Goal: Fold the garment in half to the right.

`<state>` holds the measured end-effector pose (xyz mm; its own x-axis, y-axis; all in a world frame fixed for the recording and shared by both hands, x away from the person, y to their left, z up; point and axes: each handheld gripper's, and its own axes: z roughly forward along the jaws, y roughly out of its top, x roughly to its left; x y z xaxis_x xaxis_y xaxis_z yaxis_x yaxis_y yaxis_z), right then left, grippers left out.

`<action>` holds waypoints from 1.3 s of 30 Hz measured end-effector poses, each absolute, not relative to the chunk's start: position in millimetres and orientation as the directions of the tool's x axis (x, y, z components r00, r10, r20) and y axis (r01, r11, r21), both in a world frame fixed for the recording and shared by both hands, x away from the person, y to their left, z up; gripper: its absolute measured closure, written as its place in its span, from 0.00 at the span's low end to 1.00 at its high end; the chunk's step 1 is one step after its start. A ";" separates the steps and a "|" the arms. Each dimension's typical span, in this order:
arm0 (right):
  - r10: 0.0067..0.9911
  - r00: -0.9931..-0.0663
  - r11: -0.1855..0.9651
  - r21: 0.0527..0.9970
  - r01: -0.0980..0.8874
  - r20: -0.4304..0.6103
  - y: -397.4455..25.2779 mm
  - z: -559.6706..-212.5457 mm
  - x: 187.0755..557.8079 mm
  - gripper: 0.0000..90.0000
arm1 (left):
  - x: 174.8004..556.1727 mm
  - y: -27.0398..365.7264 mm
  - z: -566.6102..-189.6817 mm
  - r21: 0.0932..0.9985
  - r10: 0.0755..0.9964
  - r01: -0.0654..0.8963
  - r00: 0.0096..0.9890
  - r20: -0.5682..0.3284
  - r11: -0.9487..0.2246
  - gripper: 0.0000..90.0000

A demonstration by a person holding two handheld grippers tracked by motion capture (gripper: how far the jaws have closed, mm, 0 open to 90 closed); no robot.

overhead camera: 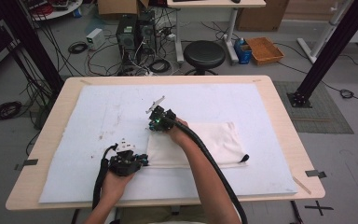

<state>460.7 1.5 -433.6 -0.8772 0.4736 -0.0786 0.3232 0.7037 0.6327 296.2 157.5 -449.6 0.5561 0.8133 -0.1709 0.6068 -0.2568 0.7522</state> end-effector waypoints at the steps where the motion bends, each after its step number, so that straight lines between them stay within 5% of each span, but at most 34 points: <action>1: 0.471 -0.879 0.703 0.636 0.320 -0.078 0.8 -432.2 460.5 0.98 | 295.9 156.3 -449.0 0.753 0.814 0.604 0.557 -0.164 -0.262 0.94; 15: 0.491 -0.870 0.553 0.788 0.271 -0.045 -40.6 -389.8 445.8 0.99 | 289.1 146.4 -417.2 0.858 0.683 0.503 0.664 -0.304 -0.107 0.94; 39: 0.691 -0.722 0.354 0.854 0.382 0.036 -197.1 -390.3 432.0 0.99 | 338.0 13.6 -395.5 0.824 0.526 0.529 0.768 -0.365 -0.201 0.94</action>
